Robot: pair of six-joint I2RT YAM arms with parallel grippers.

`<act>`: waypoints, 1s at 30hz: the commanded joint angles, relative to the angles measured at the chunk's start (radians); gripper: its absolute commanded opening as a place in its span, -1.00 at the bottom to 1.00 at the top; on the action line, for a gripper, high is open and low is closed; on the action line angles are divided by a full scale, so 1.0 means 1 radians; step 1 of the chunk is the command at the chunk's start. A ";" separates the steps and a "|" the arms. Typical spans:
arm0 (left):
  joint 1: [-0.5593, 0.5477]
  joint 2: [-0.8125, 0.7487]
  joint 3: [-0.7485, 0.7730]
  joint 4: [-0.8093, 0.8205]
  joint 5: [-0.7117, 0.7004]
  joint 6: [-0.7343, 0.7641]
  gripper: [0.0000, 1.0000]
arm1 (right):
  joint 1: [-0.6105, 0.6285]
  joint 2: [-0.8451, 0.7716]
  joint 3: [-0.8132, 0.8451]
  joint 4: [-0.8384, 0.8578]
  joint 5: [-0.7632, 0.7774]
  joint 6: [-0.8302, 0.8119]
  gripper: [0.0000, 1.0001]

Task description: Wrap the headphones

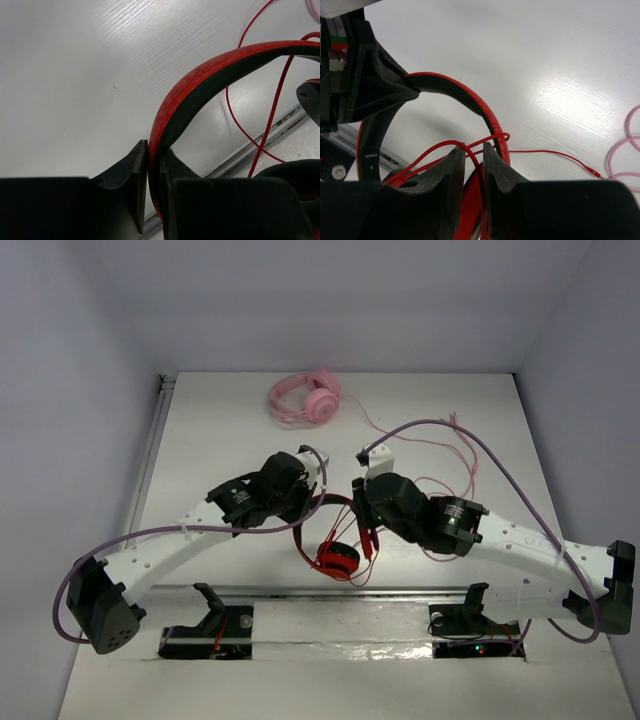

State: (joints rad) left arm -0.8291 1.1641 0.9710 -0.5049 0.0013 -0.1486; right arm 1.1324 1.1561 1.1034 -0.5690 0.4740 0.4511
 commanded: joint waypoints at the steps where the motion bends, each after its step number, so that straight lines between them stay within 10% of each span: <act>1: 0.014 -0.038 0.063 0.043 0.095 0.000 -1.00 | 0.000 -0.024 0.015 0.038 0.095 -0.009 -0.47; 30: 0.191 -0.153 0.136 0.108 0.329 -0.009 -1.00 | -0.011 -0.164 -0.149 0.138 0.344 0.190 0.08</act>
State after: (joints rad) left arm -0.6510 1.0618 1.0351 -0.4808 0.2539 -0.1371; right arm 1.1297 1.0054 0.9882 -0.5007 0.7940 0.6098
